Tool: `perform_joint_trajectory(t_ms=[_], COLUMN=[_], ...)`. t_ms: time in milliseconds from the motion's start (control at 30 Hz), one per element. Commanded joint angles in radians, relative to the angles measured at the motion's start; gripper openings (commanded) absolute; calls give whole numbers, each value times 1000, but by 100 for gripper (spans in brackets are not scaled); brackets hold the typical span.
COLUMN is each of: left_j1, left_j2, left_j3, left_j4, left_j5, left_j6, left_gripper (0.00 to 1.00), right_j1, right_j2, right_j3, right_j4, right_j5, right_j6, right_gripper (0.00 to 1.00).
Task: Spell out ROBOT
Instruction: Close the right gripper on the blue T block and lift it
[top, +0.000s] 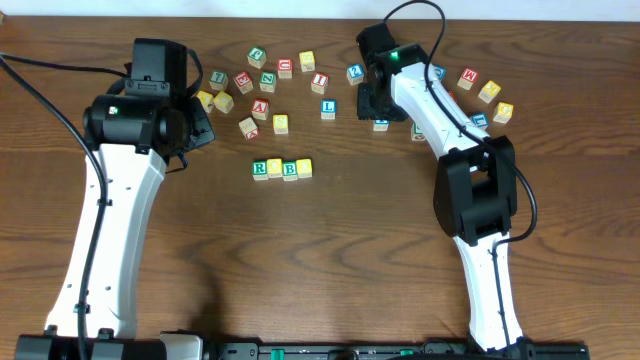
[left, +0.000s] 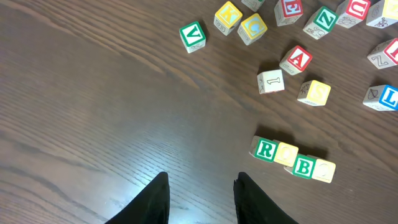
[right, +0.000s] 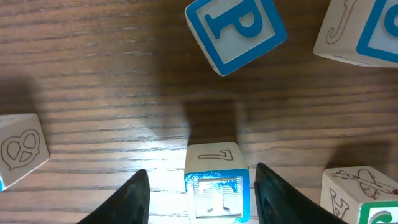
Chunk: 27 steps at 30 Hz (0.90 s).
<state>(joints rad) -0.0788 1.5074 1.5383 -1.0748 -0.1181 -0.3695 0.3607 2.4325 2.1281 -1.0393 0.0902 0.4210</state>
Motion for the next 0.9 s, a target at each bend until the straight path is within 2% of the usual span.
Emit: perform_joint_trajectory(t_ms=[0,167,733,867], left_j1=[4,4,4,4], left_j2=[4,4,4,4], left_j3=[14,14,14,14], left_j4=[-6,-6,-6,-6], left_j5=[-2,-2,-2,-2], left_j6=[-10,-10,-10,-10], left_gripper=[34,34,34,34], right_j1=[2,2,2,2], right_j2=[9,9,9,9], right_j3=[9,2,-8,-8], right_j4=[0,-3,-55,-62], right_j5=[35,35,34,33], right_j6=[13,13,11,-4], right_gripper=[46,41,35,31])
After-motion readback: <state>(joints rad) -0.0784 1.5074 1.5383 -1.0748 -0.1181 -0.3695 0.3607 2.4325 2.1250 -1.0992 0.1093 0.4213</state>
